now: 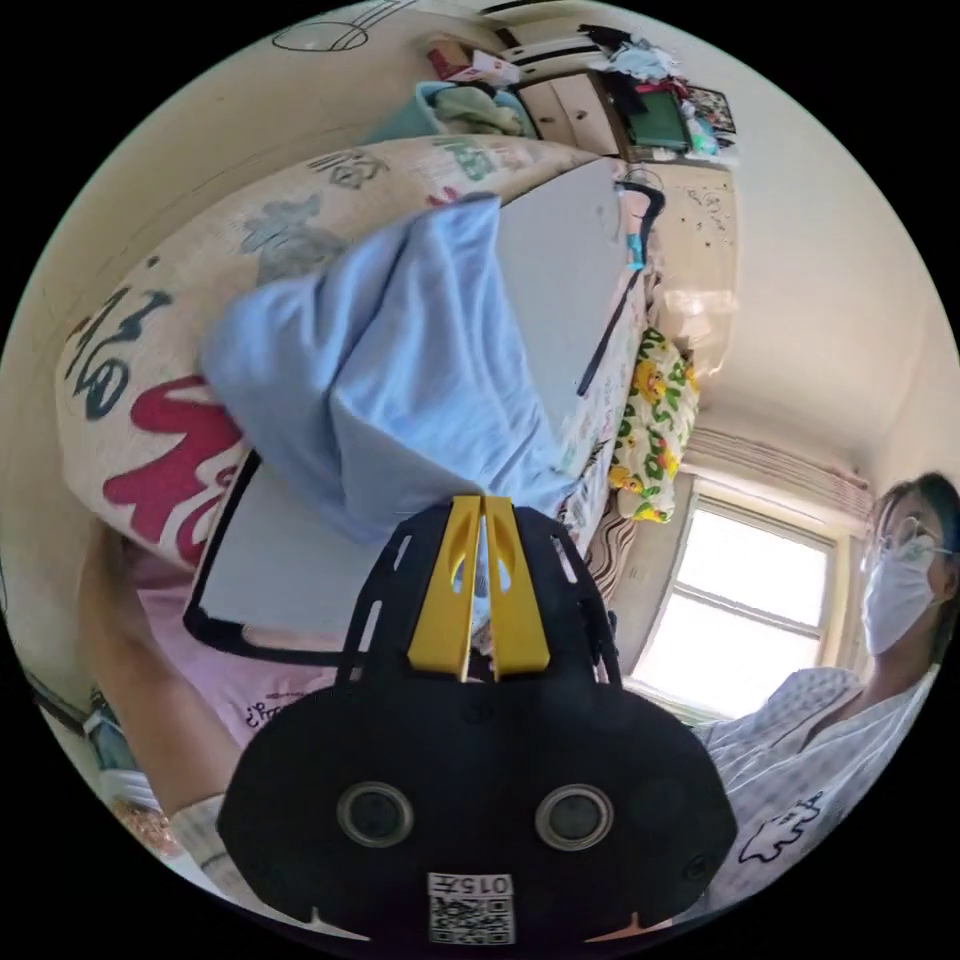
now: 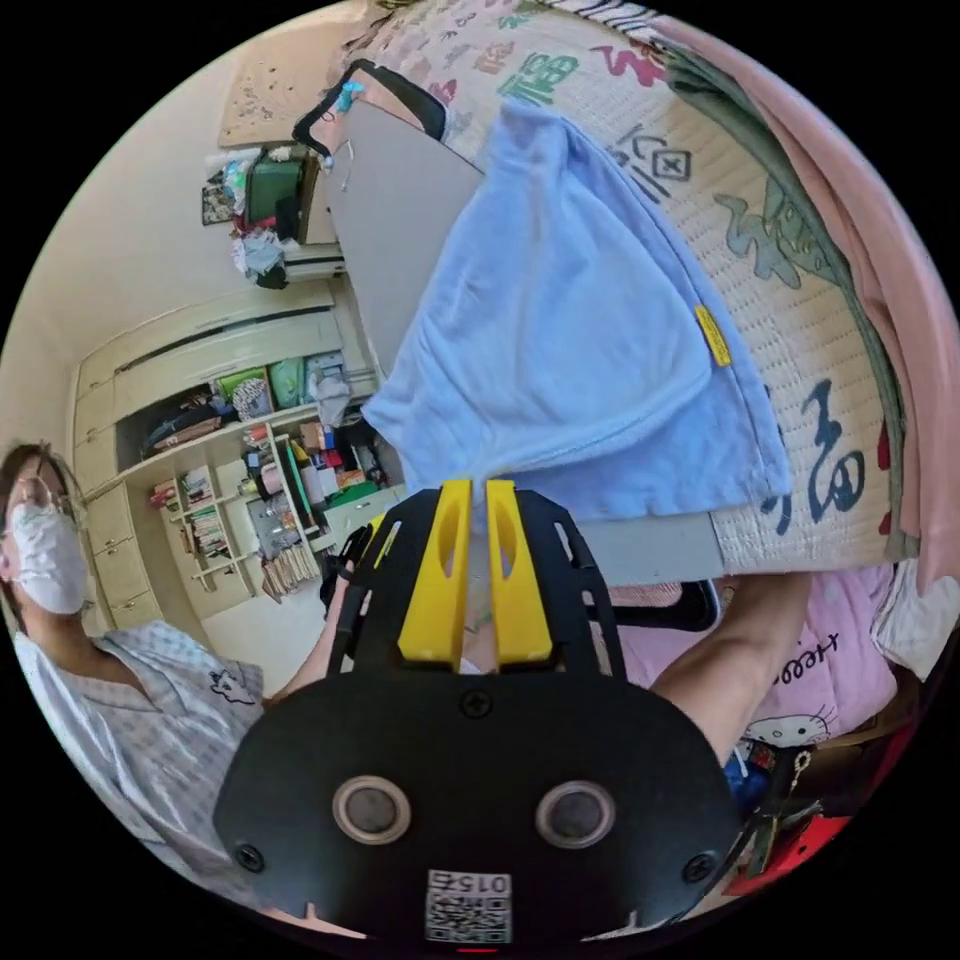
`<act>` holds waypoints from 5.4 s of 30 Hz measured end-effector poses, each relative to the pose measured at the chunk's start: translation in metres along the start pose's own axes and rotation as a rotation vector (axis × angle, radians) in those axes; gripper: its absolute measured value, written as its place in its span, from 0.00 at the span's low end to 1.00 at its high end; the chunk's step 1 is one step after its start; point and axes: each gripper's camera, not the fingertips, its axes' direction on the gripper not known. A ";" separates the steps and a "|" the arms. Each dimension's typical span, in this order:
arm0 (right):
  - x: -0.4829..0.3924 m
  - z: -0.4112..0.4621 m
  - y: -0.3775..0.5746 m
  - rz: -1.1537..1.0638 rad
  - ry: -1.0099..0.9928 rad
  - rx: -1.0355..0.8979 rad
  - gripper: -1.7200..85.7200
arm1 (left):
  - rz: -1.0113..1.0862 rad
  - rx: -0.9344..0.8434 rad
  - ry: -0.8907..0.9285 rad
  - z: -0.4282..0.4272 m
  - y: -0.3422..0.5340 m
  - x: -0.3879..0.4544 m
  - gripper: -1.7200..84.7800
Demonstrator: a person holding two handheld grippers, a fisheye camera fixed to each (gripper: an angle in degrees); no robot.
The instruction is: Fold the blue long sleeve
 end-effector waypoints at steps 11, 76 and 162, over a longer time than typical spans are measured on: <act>-0.239 -0.026 -0.327 -0.383 0.170 0.244 0.07 | 0.587 0.144 0.051 0.124 -0.246 0.250 0.09; 0.175 -0.142 0.099 -0.711 0.324 0.089 0.08 | 0.962 0.057 -0.334 -0.051 0.031 0.049 0.03; 0.317 -0.004 0.050 -0.729 0.465 0.344 0.06 | 1.007 0.231 -0.242 -0.232 0.056 0.109 0.04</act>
